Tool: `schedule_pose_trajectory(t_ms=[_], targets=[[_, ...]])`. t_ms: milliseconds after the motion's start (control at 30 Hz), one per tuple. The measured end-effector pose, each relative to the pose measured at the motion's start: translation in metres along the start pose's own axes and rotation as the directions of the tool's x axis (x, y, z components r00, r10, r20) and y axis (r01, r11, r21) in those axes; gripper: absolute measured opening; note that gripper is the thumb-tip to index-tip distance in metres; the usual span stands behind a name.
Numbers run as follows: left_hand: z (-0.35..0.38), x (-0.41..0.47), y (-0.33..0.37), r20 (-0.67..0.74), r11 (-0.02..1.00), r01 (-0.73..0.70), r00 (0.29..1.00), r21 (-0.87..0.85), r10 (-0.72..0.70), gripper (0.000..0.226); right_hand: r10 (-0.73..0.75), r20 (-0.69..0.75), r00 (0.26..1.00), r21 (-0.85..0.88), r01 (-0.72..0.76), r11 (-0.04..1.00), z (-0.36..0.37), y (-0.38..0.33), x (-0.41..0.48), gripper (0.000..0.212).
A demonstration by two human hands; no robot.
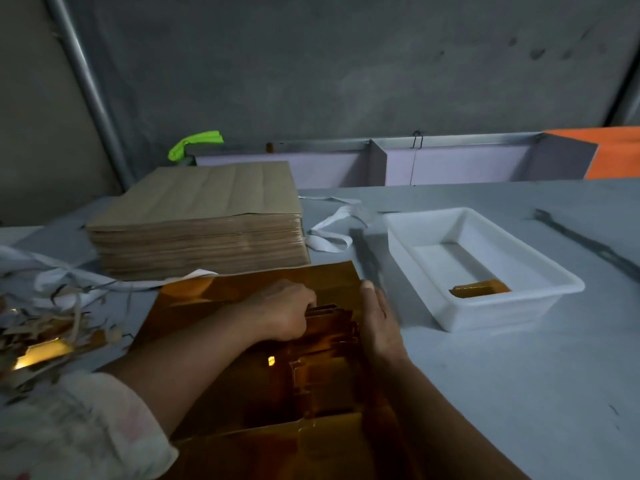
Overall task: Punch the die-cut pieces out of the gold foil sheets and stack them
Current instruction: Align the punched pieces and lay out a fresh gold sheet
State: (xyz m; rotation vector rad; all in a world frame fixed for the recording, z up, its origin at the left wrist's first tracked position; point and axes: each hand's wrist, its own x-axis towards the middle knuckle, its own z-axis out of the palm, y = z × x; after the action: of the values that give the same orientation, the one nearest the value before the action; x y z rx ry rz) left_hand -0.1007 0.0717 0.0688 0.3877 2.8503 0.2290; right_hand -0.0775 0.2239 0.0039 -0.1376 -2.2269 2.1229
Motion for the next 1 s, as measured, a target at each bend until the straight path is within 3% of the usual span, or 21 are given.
schedule_pose_trajectory(t_ms=[100, 167, 267, 400, 533, 600, 633, 700, 767, 867, 1000], targets=[[0.004, 0.002, -0.004, -0.003, 1.0, 0.004, 1.0, 0.007, -0.004, 0.027, 0.074, 0.194, 0.978, 0.055, -0.086, 0.995, 0.018, 0.001, -0.001, 0.047], [0.006, 0.003, -0.007, -0.002, 1.0, 0.014, 1.0, 0.004, -0.014, 0.026, 0.094, 0.264, 0.96, 0.146, -0.137, 0.98, 0.023, 0.001, 0.0, 0.031], [0.01, 0.005, -0.011, -0.027, 1.0, 0.016, 0.999, -0.002, -0.016, 0.026, 0.117, 0.238, 0.964, 0.159, -0.158, 0.975, 0.018, 0.002, 0.003, 0.028], [0.013, 0.008, -0.012, -0.127, 0.999, 0.012, 0.992, -0.036, -0.017, 0.027, 0.123, 0.31, 0.943, -0.123, -0.089, 0.988, 0.021, 0.005, 0.004, 0.027], [-0.004, 0.004, -0.022, -0.23, 0.966, -0.003, 0.972, -0.257, -0.058, 0.031, 0.108, 0.172, 0.979, -0.074, -0.096, 0.993, 0.017, 0.004, 0.011, 0.021], [-0.008, 0.001, -0.035, -0.371, 0.854, -0.051, 0.913, -0.518, -0.17, 0.03, 0.097, 0.056, 0.994, -0.045, -0.095, 0.994, 0.009, 0.008, 0.017, 0.023], [-0.006, 0.0, -0.042, -0.402, 0.735, -0.088, 0.877, -0.673, -0.264, 0.03, 0.097, 0.025, 0.995, -0.03, -0.096, 0.995, 0.006, 0.01, 0.019, 0.023], [0.009, 0.001, -0.052, -0.32, 0.431, -0.125, 0.851, -0.894, -0.416, 0.035, 0.09, 0.001, 0.996, -0.02, -0.09, 0.996, 0.006, 0.014, 0.02, 0.025], [0.031, 0.003, -0.053, -0.195, 0.246, -0.082, 0.854, -0.966, -0.482, 0.046, 0.076, -0.004, 0.997, -0.032, -0.076, 0.997, 0.011, 0.018, 0.017, 0.029], [0.053, 0.006, -0.045, -0.109, 0.088, -0.073, 0.844, -0.993, -0.526, 0.051, 0.023, 0.0, 1.0, -0.085, -0.023, 0.996, 0.019, 0.027, 0.013, 0.024], [0.062, 0.008, -0.028, -0.049, 0.003, -0.054, 0.873, -0.999, -0.486, 0.061, -0.058, -0.024, 0.998, -0.149, 0.054, 0.987, 0.024, 0.026, 0.006, 0.019]])
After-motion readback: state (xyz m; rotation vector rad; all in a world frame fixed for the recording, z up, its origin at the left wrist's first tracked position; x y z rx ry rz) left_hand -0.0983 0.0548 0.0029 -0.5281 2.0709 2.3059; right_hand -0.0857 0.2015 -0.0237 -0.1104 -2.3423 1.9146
